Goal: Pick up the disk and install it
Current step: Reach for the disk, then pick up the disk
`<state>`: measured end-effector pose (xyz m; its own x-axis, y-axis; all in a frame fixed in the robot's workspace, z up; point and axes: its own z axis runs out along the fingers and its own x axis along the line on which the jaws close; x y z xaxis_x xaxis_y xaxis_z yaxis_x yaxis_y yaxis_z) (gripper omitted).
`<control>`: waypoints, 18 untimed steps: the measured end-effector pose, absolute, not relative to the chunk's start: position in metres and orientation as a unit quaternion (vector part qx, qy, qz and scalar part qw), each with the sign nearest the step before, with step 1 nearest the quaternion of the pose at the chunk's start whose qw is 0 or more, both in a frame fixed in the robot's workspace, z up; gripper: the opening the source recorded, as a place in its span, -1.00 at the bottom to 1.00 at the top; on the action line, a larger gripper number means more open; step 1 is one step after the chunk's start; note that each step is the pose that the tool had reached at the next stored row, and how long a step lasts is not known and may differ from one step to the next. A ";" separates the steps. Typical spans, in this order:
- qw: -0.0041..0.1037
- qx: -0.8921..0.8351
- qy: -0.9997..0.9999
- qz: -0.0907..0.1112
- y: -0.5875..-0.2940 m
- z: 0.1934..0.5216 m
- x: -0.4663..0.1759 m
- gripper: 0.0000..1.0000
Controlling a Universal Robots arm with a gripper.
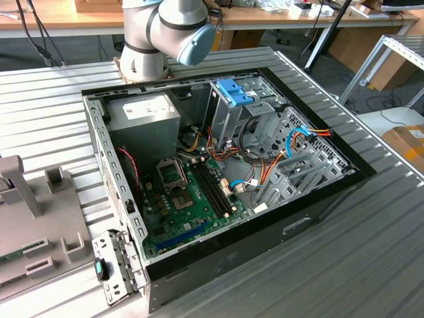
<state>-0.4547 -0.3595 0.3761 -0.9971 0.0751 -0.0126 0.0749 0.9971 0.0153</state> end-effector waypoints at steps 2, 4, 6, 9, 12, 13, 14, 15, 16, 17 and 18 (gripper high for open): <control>0.007 0.038 0.999 0.007 -0.359 0.376 -0.455 -0.79; 0.003 0.038 0.999 0.006 -0.359 0.376 -0.455 -0.79; -0.001 0.038 0.999 0.005 -0.359 0.376 -0.455 -0.79; -0.002 0.038 0.999 0.005 -0.359 0.376 -0.455 -0.79; -0.001 0.037 0.999 -0.003 -0.360 0.375 -0.455 -0.79; -0.001 0.037 0.999 -0.003 -0.359 0.375 -0.455 -0.79; -0.001 0.037 0.999 -0.003 -0.359 0.373 -0.455 -0.79; -0.001 0.037 0.999 -0.003 -0.359 0.372 -0.455 -0.79; -0.002 0.037 0.999 -0.003 -0.359 0.372 -0.455 -0.79; -0.001 0.037 0.999 -0.003 -0.359 0.372 -0.455 -0.79; -0.001 0.037 0.999 -0.003 -0.359 0.371 -0.455 -0.79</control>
